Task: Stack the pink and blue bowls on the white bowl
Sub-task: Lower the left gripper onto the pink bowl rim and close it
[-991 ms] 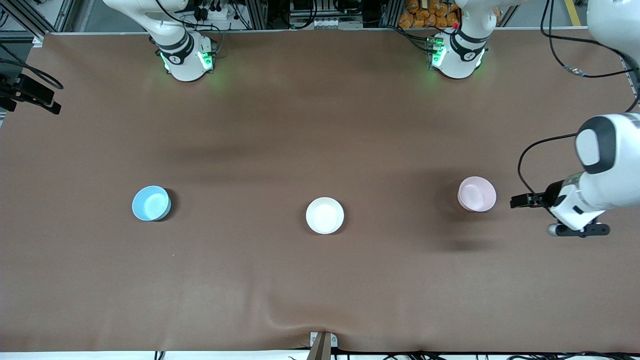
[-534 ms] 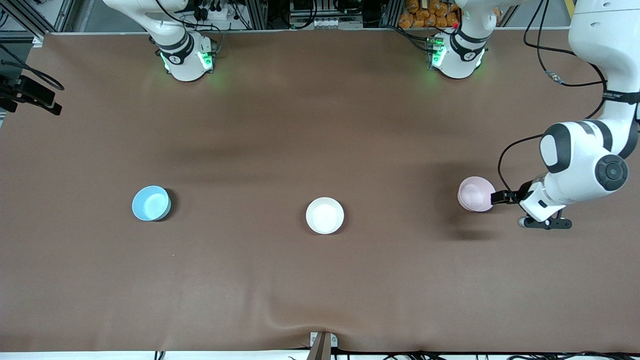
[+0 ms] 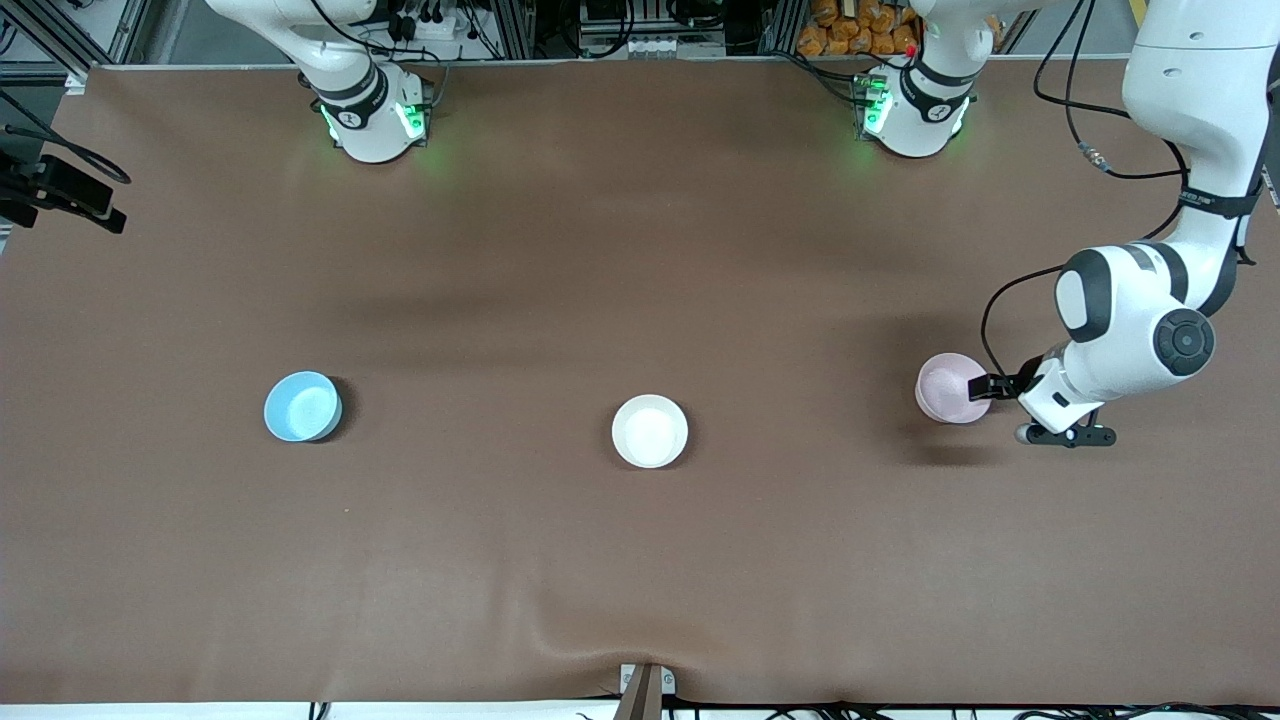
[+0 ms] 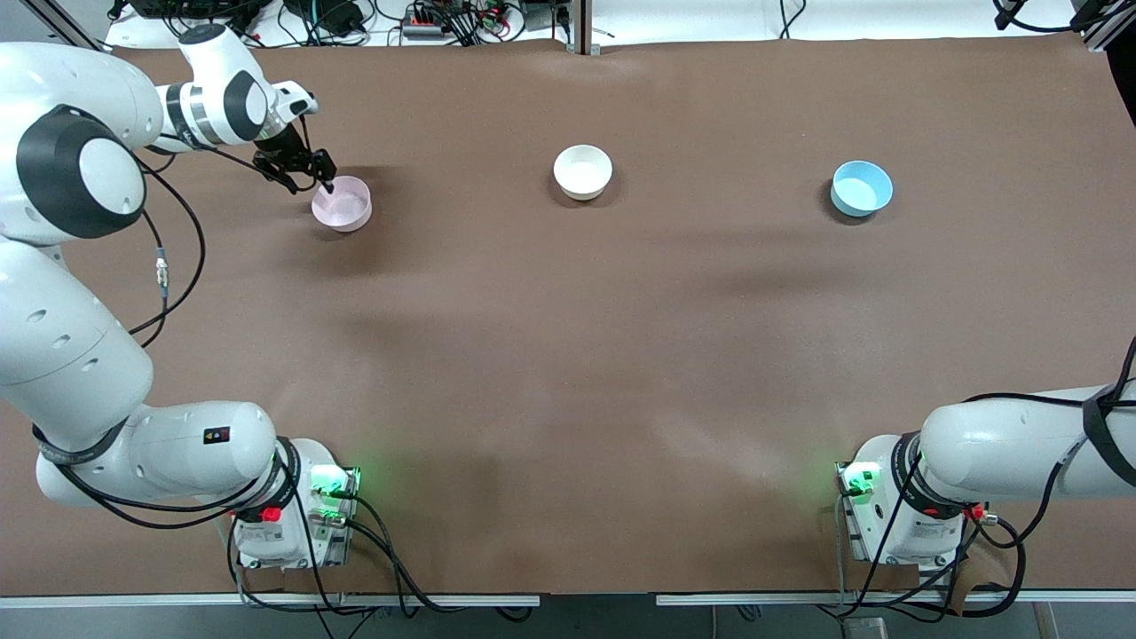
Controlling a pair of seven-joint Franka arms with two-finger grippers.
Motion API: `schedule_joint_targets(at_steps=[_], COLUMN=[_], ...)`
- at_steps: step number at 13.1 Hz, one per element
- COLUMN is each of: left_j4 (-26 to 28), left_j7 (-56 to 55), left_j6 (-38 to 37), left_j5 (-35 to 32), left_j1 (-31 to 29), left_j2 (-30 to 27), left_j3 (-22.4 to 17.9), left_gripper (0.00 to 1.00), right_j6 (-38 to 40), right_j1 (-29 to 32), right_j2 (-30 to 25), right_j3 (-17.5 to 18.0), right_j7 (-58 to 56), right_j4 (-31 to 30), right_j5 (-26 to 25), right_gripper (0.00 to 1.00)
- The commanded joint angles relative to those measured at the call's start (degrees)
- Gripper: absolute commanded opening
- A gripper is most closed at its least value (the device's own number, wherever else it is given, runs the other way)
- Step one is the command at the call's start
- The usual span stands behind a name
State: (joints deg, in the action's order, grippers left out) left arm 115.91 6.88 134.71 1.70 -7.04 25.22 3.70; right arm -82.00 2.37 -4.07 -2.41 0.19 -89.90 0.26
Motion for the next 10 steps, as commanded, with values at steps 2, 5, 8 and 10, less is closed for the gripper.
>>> schedule_joint_targets(at_steps=[2, 5, 8, 10], left_j4=[0.7, 0.6, 0.5, 0.1], left_j7=[1.0, 1.2, 1.0, 0.9], left_j6=[2.0, 2.0, 2.0, 1.9], left_j5=[0.2, 0.2, 0.3, 0.4], left_j1=[-0.5, -0.5, -0.3, -0.2], left_j2=[0.4, 0.9, 0.9, 0.8], left_j3=[0.3, 0.4, 0.4, 0.6], left_gripper=[0.42, 0.18, 0.11, 0.0], right_j6=[0.0, 0.0, 0.0, 0.0], right_j1=[-0.1, -0.1, -0.2, -0.2], right_j2=[0.0, 0.1, 0.1, 0.1], right_j3=[-0.1, 0.0, 0.0, 0.0], right_j7=[-0.2, -0.1, -0.1, -0.1], right_j4=[0.0, -0.1, -0.1, -0.1], right_j5=[0.9, 0.9, 0.9, 0.9], right_gripper=[1.0, 1.0, 1.0, 1.0])
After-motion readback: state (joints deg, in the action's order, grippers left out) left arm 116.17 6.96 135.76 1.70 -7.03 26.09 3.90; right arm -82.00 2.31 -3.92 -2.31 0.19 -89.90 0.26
